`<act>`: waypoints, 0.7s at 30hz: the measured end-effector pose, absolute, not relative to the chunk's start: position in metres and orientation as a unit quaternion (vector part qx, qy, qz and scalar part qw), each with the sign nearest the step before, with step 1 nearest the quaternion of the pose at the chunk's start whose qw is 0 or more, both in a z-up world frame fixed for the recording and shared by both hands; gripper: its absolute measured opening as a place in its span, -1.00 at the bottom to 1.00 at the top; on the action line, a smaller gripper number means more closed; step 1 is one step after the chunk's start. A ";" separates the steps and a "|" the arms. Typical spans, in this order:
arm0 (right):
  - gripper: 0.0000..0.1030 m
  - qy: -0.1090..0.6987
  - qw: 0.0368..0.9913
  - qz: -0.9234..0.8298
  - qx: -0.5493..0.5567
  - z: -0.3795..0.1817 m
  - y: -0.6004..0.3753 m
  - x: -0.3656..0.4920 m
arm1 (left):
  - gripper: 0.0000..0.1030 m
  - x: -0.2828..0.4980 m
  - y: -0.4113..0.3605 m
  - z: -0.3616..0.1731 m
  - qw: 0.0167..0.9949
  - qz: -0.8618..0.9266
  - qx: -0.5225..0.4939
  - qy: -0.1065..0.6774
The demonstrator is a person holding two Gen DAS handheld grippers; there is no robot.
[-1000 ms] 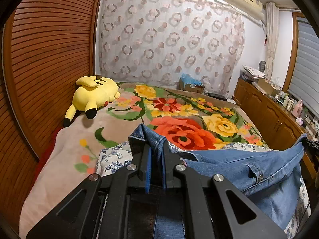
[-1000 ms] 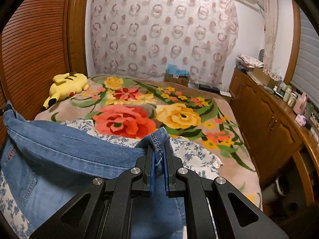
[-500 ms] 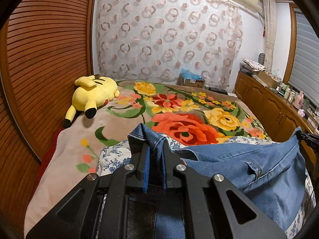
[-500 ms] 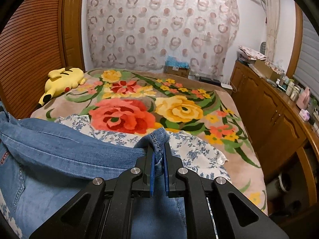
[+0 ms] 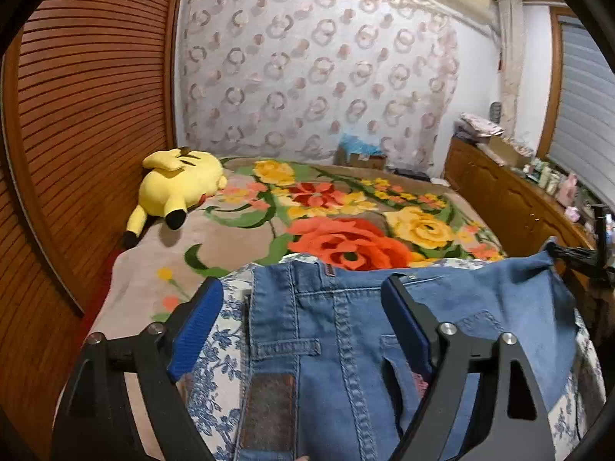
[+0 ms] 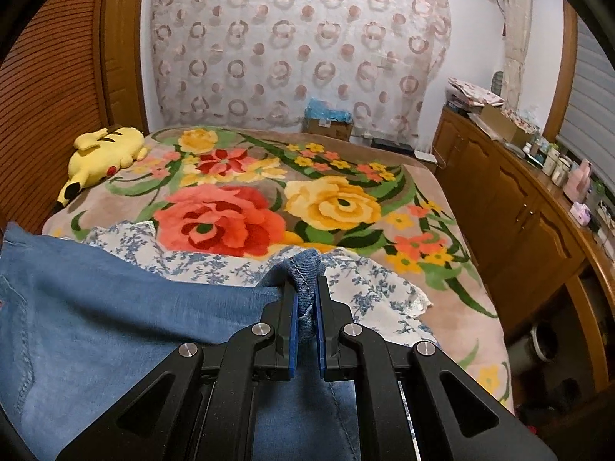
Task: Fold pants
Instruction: 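Open the left gripper and release the jeans onto the bed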
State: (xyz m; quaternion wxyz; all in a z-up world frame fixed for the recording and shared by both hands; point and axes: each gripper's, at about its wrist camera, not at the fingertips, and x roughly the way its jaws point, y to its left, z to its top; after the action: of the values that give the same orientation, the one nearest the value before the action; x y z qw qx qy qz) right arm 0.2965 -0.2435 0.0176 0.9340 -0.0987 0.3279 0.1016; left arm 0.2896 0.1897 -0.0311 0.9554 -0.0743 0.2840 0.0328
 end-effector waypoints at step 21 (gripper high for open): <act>-0.21 0.386 0.913 0.120 -0.057 0.005 -0.313 0.231 | 0.65 0.239 0.119 -0.060 0.942 -0.029 -0.032 0.333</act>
State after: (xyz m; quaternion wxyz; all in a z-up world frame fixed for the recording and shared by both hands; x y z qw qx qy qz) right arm 0.2306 -0.3129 0.0048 0.9131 -0.0568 0.3855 0.1199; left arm 0.2387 0.1192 -0.0605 0.9418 -0.0321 0.3332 -0.0294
